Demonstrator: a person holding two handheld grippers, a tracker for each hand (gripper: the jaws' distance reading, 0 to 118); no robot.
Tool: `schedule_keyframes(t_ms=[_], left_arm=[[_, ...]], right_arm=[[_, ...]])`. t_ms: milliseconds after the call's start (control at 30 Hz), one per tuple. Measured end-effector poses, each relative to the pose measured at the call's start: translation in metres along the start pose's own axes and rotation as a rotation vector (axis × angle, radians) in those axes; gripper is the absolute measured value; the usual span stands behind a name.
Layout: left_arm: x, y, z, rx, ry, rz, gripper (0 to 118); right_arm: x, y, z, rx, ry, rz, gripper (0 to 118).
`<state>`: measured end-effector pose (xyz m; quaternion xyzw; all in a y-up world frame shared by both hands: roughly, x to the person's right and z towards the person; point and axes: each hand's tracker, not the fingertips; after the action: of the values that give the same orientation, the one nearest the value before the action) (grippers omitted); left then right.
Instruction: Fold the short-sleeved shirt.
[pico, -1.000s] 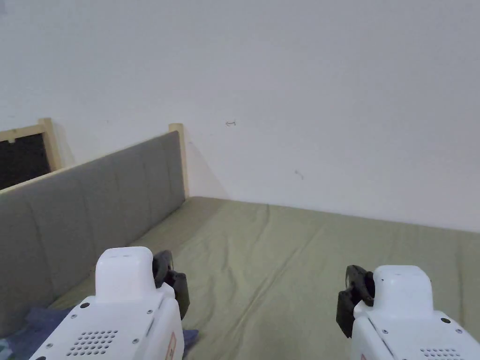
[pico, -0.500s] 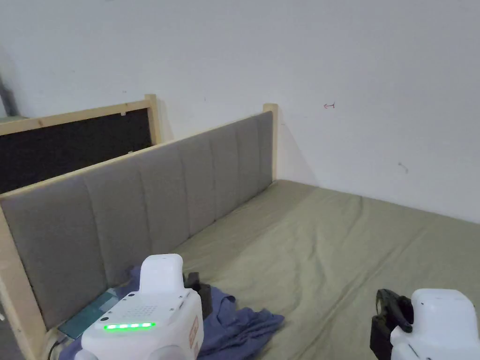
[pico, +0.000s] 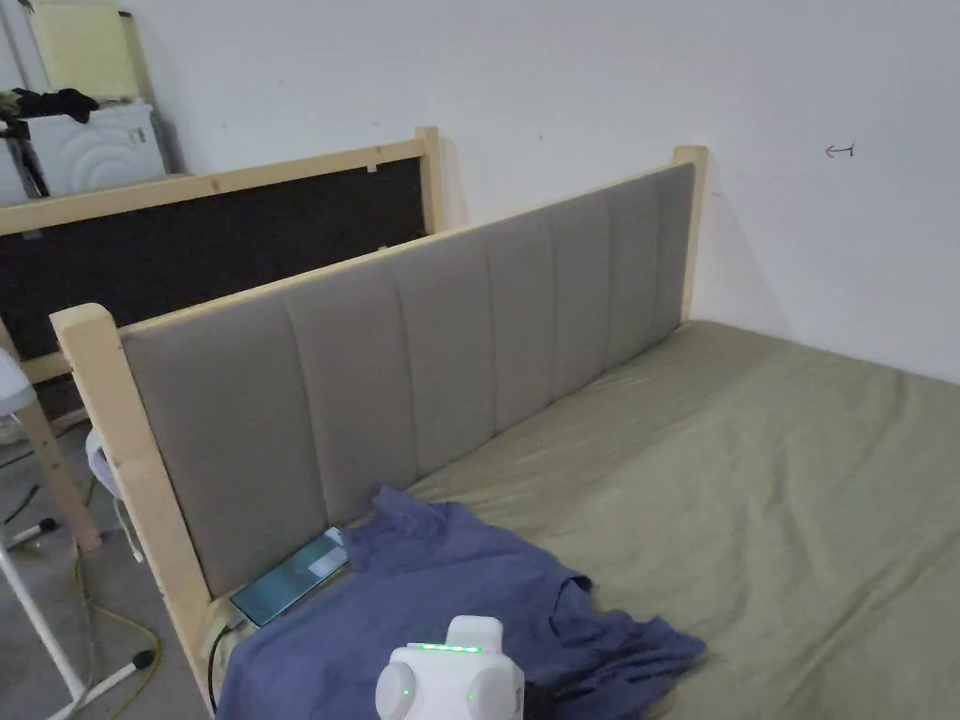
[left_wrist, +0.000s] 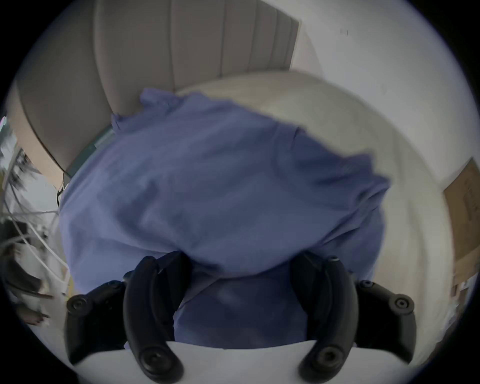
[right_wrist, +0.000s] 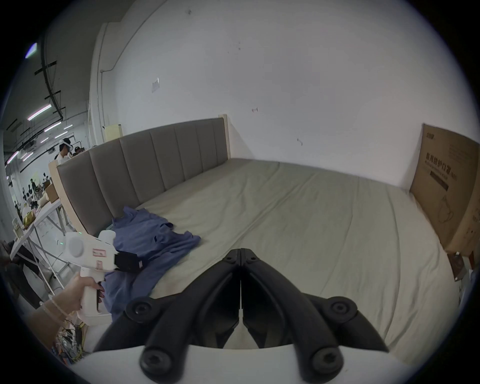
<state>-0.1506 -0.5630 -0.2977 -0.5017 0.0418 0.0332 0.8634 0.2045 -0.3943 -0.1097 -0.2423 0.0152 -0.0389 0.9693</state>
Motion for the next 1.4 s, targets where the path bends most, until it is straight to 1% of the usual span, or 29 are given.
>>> schedule_keyframes(t_ms=[33, 67, 100, 133, 167, 200, 233, 267, 300, 333, 400, 433, 533, 567, 667, 733, 767, 833, 867, 900, 933, 1000, 1033, 1167, 1200, 1267, 1300, 1333, 1400], left_arm=[[0.004, -0.004, -0.001, 0.037, 0.007, -0.033, 86], [0.007, -0.001, 0.005, 0.079, 0.024, -0.055, 84], [0.009, -0.003, 0.014, 0.060, 0.007, -0.035, 77], [0.006, -0.002, 0.018, 0.065, -0.006, -0.023, 64], [0.002, -0.001, 0.019, 0.072, -0.016, -0.015, 48], [-0.002, 0.000, 0.021, 0.076, -0.018, 0.006, 26], [-0.008, 0.002, 0.027, 0.062, -0.017, 0.032, 12], [-0.014, 0.004, 0.029, 0.049, -0.022, 0.055, 11], [-0.019, 0.004, 0.033, 0.038, -0.079, 0.101, 11], [-0.021, 0.004, 0.035, 0.032, -0.099, 0.115, 10], [-0.022, 0.008, 0.045, 0.027, -0.096, 0.098, 10], [-0.022, 0.008, 0.050, 0.020, -0.110, 0.119, 10], [-0.023, 0.011, 0.069, 0.057, -0.206, 0.176, 10], [-0.018, 0.012, 0.079, 0.065, -0.234, 0.177, 10], [0.011, 0.015, 0.118, 0.096, -0.263, 0.118, 10], [0.039, 0.015, 0.136, 0.122, -0.345, 0.093, 10], [0.046, 0.028, 0.116, 0.123, -0.393, 0.098, 10], [0.087, 0.026, 0.131, 0.119, -0.479, 0.046, 10], [0.114, 0.024, 0.140, 0.122, -0.494, -0.028, 10], [0.144, 0.013, 0.163, 0.132, -0.523, -0.087, 10], [0.171, 0.007, 0.173, 0.136, -0.559, -0.123, 10], [0.231, -0.008, 0.189, 0.083, -0.722, -0.181, 10], [0.256, -0.019, 0.198, 0.055, -0.780, -0.213, 10], [0.361, -0.079, 0.238, 0.000, -0.958, -0.451, 10], [0.377, -0.095, 0.247, -0.028, -1.010, -0.440, 10], [0.413, -0.128, 0.255, -0.123, -1.138, -0.495, 9], [0.428, -0.146, 0.255, -0.164, -1.124, -0.543, 9], [0.443, -0.163, 0.253, -0.170, -1.106, -0.621, 9], [0.461, -0.194, 0.244, -0.187, -1.024, -0.720, 9]], right_arm=[[0.003, -0.003, -0.004, -0.013, 0.003, -0.015, 1], [0.005, -0.005, -0.007, -0.025, 0.004, -0.027, 1], [0.006, -0.008, -0.008, -0.029, 0.005, -0.033, 1], [0.007, -0.010, -0.008, -0.034, 0.006, -0.038, 1], [0.006, -0.012, -0.008, -0.041, 0.004, -0.045, 1], [0.007, -0.013, -0.009, -0.051, 0.005, -0.051, 1], [0.008, -0.015, -0.010, -0.062, 0.007, -0.057, 1], [0.009, -0.017, -0.010, -0.071, 0.004, -0.065, 1], [0.011, -0.019, -0.009, -0.075, 0.003, -0.074, 1], [0.014, -0.021, -0.008, -0.076, 0.005, -0.082, 1], [0.018, -0.021, -0.007, -0.085, 0.001, -0.096, 1], [0.020, -0.022, -0.005, -0.085, -0.004, -0.101, 1], [0.032, -0.018, 0.003, -0.069, -0.021, -0.126, 1], [0.037, -0.016, 0.005, -0.062, -0.028, -0.137, 1], [0.055, -0.010, 0.020, -0.018, -0.061, -0.177, 1], [0.067, -0.005, 0.035, 0.009, -0.089, -0.214, 1], [0.075, -0.003, 0.042, 0.026, -0.098, -0.227, 1], [0.095, -0.002, 0.058, 0.054, -0.142, -0.250, 1], [0.105, -0.001, 0.068, 0.076, -0.171, -0.260, 1], [0.114, 0.000, 0.078, 0.090, -0.191, -0.272, 1], [0.124, 0.000, 0.089, 0.110, -0.214, -0.283, 1], [0.146, 0.001, 0.113, 0.142, -0.276, -0.312, 1], [0.155, 0.000, 0.124, 0.157, -0.304, -0.323, 1], [0.196, -0.009, 0.172, 0.214, -0.442, -0.392, 1], [0.206, -0.013, 0.183, 0.224, -0.466, -0.409, 1], [0.224, -0.024, 0.203, 0.229, -0.533, -0.435, 1], [0.231, -0.030, 0.212, 0.225, -0.571, -0.435, 1], [0.235, -0.037, 0.219, 0.219, -0.613, -0.428, 1], [0.242, -0.054, 0.229, 0.196, -0.681, -0.431, 1]])
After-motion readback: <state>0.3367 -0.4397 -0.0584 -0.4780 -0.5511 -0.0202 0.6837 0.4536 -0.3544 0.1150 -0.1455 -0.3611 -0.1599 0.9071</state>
